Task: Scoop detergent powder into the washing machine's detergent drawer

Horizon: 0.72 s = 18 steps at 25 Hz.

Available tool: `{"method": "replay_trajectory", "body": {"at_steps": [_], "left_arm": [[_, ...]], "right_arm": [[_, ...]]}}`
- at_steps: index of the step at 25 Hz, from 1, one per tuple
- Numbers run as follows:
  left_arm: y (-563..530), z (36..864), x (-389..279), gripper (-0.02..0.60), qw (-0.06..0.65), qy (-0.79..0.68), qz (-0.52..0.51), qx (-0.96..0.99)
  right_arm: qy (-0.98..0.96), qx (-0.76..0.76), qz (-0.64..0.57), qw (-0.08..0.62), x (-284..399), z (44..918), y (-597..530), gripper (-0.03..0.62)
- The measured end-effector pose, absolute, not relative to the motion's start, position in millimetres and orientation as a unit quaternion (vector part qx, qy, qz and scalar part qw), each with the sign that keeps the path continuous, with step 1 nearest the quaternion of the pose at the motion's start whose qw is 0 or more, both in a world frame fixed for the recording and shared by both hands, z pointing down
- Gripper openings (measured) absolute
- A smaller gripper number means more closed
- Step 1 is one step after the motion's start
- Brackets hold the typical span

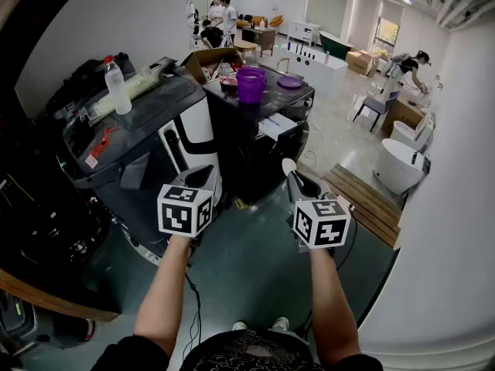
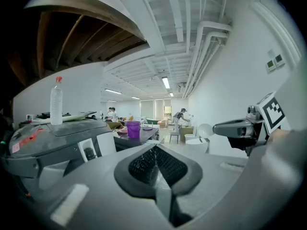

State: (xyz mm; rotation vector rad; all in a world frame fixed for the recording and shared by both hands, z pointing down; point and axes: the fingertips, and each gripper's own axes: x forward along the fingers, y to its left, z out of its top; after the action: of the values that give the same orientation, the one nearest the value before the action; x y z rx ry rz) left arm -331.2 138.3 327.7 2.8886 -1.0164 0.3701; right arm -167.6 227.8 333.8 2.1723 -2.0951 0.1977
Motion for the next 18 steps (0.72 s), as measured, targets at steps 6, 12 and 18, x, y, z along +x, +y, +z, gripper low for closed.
{"method": "replay_trajectory", "body": {"at_steps": [6, 12, 18], "left_arm": [[129.4, 328.6, -332.6, 0.001, 0.03, -0.326, 0.119, 0.938], [119.7, 331.7, -320.9, 0.0, 0.032, -0.32, 0.119, 0.939], [103.0, 335.6, -304.5, 0.001, 0.031, -0.318, 0.123, 0.94]], "right_arm": [[-0.693, 0.716, 0.066, 0.056, -172.6, 335.0, 218.9, 0.038], [-0.693, 0.716, 0.069, 0.058, -166.4, 338.4, 211.4, 0.038], [-0.695, 0.714, 0.069, 0.055, -153.0, 341.4, 194.1, 0.038]]}}
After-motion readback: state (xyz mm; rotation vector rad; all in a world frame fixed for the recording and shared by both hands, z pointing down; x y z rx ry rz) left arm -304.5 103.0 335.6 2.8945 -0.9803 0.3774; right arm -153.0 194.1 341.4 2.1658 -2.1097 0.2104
